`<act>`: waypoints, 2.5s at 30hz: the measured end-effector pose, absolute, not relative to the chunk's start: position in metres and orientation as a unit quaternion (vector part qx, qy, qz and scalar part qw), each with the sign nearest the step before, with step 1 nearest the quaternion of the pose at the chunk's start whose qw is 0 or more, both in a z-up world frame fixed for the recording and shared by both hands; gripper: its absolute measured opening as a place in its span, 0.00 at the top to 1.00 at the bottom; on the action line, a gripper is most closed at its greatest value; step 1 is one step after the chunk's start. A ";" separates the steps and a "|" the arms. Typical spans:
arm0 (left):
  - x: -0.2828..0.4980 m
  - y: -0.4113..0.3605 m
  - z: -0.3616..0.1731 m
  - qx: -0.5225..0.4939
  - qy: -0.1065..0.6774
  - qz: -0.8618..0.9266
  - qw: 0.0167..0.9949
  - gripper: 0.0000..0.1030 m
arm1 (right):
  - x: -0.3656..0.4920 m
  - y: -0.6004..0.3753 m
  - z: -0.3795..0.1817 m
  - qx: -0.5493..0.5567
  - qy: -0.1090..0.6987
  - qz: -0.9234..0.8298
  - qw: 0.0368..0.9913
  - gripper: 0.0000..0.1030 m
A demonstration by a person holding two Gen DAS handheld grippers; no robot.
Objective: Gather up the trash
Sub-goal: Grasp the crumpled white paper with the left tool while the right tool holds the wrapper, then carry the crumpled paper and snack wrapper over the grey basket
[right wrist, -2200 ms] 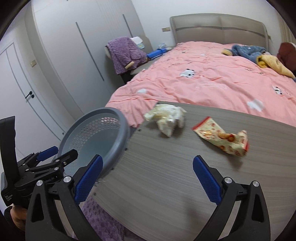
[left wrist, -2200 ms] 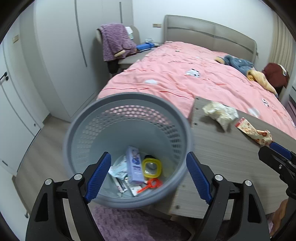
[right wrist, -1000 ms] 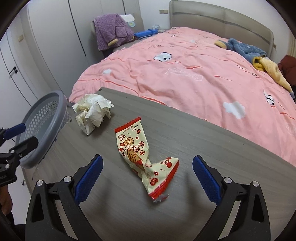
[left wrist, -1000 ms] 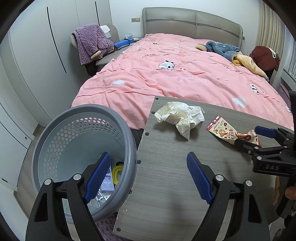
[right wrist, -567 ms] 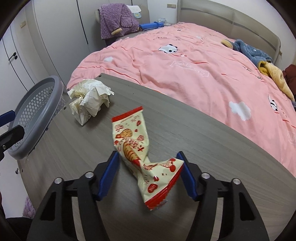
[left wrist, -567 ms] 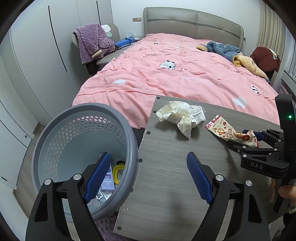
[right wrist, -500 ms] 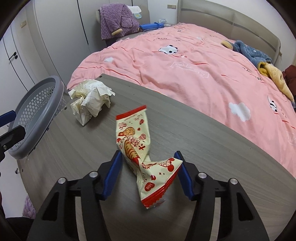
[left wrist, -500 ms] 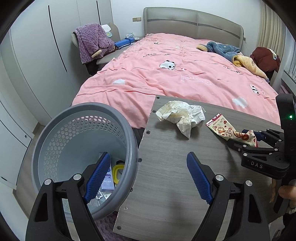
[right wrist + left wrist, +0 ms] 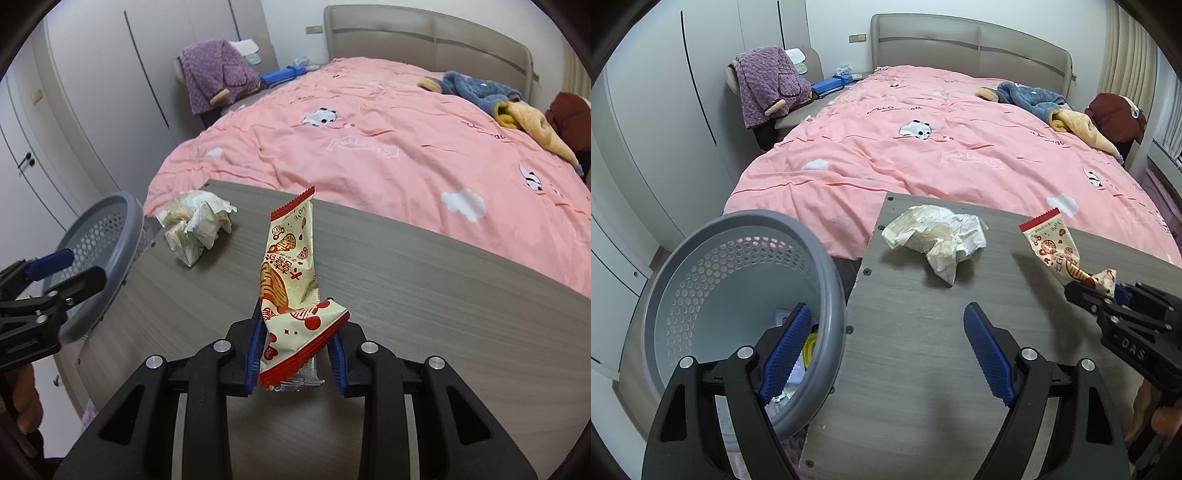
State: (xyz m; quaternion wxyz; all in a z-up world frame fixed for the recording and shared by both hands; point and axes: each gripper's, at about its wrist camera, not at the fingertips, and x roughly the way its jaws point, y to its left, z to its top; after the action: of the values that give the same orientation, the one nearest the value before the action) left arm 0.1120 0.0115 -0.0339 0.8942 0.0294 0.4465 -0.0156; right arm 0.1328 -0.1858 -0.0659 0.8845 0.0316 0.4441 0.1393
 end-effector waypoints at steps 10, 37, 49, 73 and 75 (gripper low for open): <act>0.153 -0.022 -0.037 0.023 0.454 -0.045 0.889 0.22 | 0.113 -0.208 -0.055 0.078 0.424 0.124 0.894 0.71; 0.208 -0.040 -0.084 0.012 0.484 -0.055 0.873 0.54 | 0.116 -0.228 -0.062 0.123 0.419 0.128 0.891 0.71; 0.155 -0.026 -0.054 0.016 0.453 -0.064 0.889 0.55 | 0.109 -0.216 -0.057 0.117 0.420 0.128 0.891 0.71; 0.088 0.122 -0.017 -0.029 0.402 0.003 0.915 0.54 | 0.098 -0.071 -0.029 0.055 0.418 0.220 0.880 0.71; 0.086 0.142 -0.023 -0.036 0.410 0.016 0.911 0.54 | 0.098 -0.056 -0.028 0.048 0.419 0.230 0.877 0.71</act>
State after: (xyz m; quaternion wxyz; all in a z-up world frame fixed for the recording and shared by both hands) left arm 0.0860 0.1416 -0.0230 0.9110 -0.0360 0.4104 0.0161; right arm 0.0985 -0.0559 -0.0282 0.8773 0.0481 0.4186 0.2297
